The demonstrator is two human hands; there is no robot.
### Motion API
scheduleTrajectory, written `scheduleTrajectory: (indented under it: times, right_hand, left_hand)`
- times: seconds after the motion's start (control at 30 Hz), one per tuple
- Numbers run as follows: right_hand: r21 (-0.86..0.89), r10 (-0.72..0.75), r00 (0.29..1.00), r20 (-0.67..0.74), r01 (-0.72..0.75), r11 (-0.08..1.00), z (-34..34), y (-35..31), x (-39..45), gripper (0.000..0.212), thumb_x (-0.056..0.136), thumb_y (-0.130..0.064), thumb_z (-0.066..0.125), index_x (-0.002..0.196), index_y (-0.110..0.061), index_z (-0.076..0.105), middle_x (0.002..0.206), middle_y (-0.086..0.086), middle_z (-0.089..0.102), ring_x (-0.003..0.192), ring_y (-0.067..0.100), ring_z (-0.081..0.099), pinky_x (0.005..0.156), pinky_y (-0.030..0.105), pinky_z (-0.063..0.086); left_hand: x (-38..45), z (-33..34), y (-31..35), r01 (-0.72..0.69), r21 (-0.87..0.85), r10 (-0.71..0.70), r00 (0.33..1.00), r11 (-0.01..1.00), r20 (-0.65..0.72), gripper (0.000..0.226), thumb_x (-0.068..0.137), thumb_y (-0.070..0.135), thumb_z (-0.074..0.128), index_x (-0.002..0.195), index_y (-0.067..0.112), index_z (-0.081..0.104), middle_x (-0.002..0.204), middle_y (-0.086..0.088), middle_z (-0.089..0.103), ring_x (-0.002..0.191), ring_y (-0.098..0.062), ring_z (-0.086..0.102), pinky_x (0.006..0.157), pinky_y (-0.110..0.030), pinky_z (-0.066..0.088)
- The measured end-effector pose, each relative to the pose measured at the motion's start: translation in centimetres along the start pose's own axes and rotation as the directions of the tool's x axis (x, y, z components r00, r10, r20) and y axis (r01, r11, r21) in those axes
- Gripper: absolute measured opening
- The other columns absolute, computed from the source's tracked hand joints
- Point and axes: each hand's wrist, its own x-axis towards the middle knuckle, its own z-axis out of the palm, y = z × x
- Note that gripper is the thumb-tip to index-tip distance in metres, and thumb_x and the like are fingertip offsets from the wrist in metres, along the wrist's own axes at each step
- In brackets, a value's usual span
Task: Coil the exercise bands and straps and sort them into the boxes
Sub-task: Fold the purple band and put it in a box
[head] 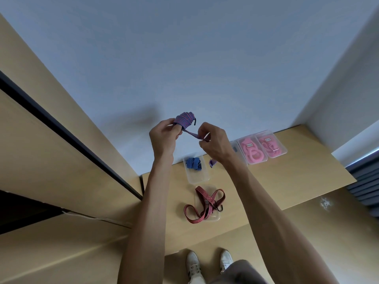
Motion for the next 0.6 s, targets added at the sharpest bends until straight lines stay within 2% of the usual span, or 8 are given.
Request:
scheduleTrajectory:
  times: [0.1,0.2,0.3,0.37,0.43,0.5,0.6]
  right_hand:
    - [-0.086,-0.064,0.997,-0.047,0.060,0.995,-0.4,-0.3,0.2,0.029,0.076,0.009,0.055,0.092,-0.012,0.067,0.090,0.005,0.066,0.076,0.020,0.062,0.068,0.032,0.052]
    - [-0.165,-0.149,0.975,-0.162,0.122,0.979,-0.4,-0.7,0.3,0.031,0.078,0.012,0.052,0.085,-0.008,0.074,0.088,0.007,0.065,0.076,0.024,0.060,0.061,0.029,0.042]
    - [-0.171,-0.228,0.951,-0.207,0.194,0.966,-1.0,-1.2,0.3,0.031,0.075,0.015,0.051,0.077,-0.007,0.074,0.083,0.008,0.065,0.076,0.024,0.056,0.062,0.029,0.037]
    - [-0.071,-0.166,0.966,-0.199,0.155,0.985,-1.9,-1.3,0.6,0.025,0.077,0.010,0.055,0.084,-0.008,0.071,0.080,0.004,0.066,0.071,0.019,0.058,0.063,0.029,0.044]
    - [0.090,0.016,0.994,-0.109,-0.006,0.996,-3.0,-1.0,0.9,0.010,0.086,-0.003,0.066,0.092,-0.010,0.067,0.079,0.001,0.067,0.064,0.013,0.058,0.063,0.025,0.048]
    - [0.204,0.146,0.988,0.059,-0.155,0.967,-3.5,-0.7,0.8,0.008,0.089,-0.011,0.069,0.096,-0.009,0.067,0.078,0.005,0.068,0.058,0.015,0.056,0.063,0.032,0.049]
    - [0.316,0.122,0.982,0.144,-0.162,0.935,-3.3,-0.7,0.2,0.012,0.086,0.003,0.062,0.090,-0.009,0.061,0.088,0.012,0.074,0.066,0.021,0.065,0.073,0.039,0.053]
  left_hand:
    - [0.0,-0.1,-0.9,-0.132,0.208,0.149,0.986,0.969,-0.068,0.017,0.082,0.003,0.070,0.096,0.011,0.075,0.073,0.003,0.072,0.065,-0.005,0.065,0.066,-0.021,0.051]
    - [-0.6,0.1,-1.3,-0.312,0.451,0.316,0.946,0.836,0.068,0.017,0.082,0.006,0.070,0.096,0.013,0.077,0.075,0.010,0.069,0.071,0.005,0.064,0.062,-0.007,0.043]
    - [-0.8,0.5,-1.4,-0.308,0.484,0.266,0.951,0.819,0.156,0.017,0.082,0.007,0.066,0.093,0.013,0.077,0.070,0.008,0.068,0.066,-0.007,0.063,0.061,-0.018,0.046]
    - [-0.6,0.7,-1.1,-0.151,0.340,0.109,0.984,0.928,0.138,0.018,0.084,0.004,0.064,0.095,0.010,0.076,0.068,0.004,0.068,0.061,-0.010,0.060,0.065,-0.026,0.049]
    - [-0.3,0.5,-0.7,0.064,0.046,-0.068,0.993,0.997,0.095,0.019,0.088,-0.001,0.063,0.099,0.008,0.075,0.069,-0.001,0.067,0.061,-0.013,0.059,0.067,-0.029,0.050]
    - [-0.2,0.1,-0.4,0.199,-0.187,-0.174,0.975,0.962,0.142,0.022,0.092,-0.004,0.060,0.110,0.003,0.072,0.078,-0.006,0.066,0.065,-0.014,0.059,0.070,-0.025,0.050]
    - [-0.6,-0.3,-0.1,0.292,-0.352,-0.206,0.943,0.889,0.261,0.032,0.097,-0.006,0.052,0.127,-0.006,0.062,0.093,-0.014,0.061,0.069,-0.015,0.054,0.072,-0.023,0.047]
